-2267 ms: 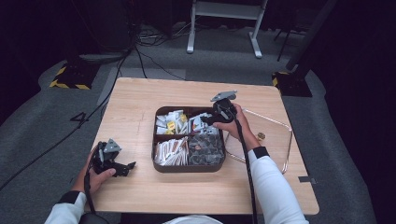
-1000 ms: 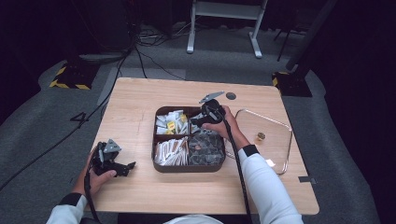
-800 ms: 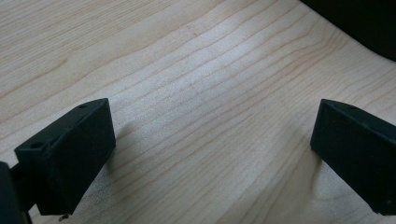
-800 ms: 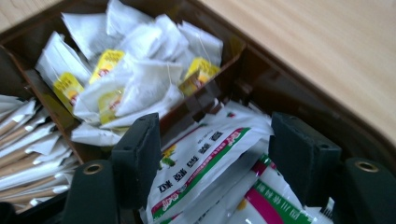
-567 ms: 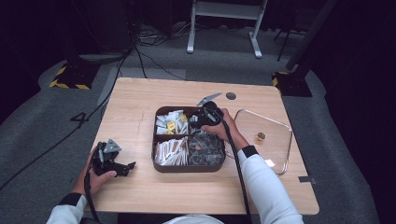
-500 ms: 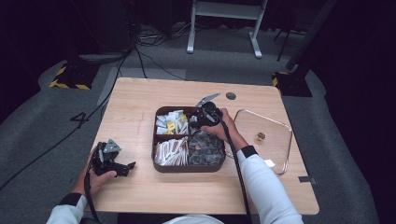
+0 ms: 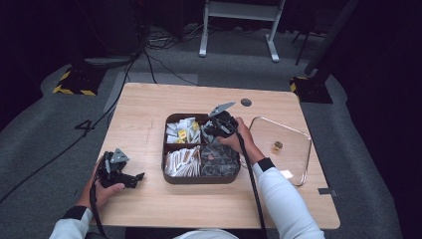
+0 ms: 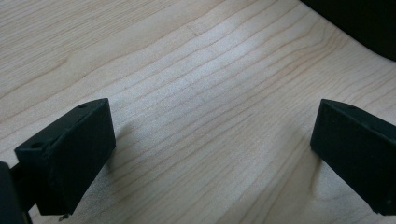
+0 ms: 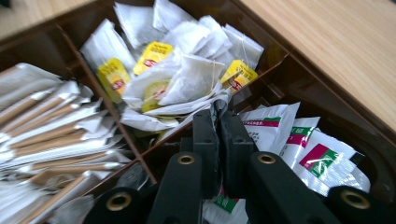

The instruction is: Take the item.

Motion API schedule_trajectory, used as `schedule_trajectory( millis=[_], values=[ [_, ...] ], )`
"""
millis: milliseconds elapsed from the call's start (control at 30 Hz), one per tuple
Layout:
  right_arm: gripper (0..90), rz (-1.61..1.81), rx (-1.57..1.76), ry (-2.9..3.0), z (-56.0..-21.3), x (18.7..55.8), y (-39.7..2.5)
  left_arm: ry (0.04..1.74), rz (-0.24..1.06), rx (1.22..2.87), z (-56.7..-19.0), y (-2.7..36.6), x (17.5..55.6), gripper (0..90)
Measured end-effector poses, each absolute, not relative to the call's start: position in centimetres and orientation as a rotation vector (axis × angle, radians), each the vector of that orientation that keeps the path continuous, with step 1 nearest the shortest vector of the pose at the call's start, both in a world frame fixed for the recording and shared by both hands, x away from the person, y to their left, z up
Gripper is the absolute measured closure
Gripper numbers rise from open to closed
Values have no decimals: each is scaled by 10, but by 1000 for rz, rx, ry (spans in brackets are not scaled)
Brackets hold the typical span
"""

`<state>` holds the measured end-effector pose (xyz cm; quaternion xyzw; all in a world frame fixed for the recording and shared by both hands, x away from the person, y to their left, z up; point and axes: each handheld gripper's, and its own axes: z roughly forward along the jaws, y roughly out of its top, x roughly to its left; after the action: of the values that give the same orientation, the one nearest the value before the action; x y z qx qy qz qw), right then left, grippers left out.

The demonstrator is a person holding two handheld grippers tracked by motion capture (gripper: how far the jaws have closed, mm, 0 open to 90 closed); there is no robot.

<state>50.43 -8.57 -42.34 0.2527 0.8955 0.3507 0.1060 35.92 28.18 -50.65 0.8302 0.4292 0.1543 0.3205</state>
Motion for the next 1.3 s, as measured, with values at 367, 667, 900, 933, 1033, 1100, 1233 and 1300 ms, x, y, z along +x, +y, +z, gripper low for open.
schedule_trajectory(
  millis=[367,667,900,933,1033,1100,1233,1300],
  values=[
    [891,1202,754,2534,-402,489,-113,1132,405,2179,-507,282,359,3],
    [892,1284,741,2463,-387,479,-139,1143,409,2175,-507,282,358,2],
    [892,1369,722,2420,-379,469,-157,1143,407,2177,-506,282,358,2],
    [892,1382,717,2419,-378,466,-160,1144,407,2175,-506,282,358,2],
    [892,1408,698,2411,-376,459,-165,1143,407,2177,-506,282,358,3],
    [892,1423,683,2407,-374,454,-168,1144,409,2174,-507,282,358,2],
    [891,1440,658,2411,-374,445,-173,1143,409,2175,-507,282,358,2],
    [892,1446,642,2415,-374,440,-177,1143,407,2177,-506,282,358,3]
  ],
)
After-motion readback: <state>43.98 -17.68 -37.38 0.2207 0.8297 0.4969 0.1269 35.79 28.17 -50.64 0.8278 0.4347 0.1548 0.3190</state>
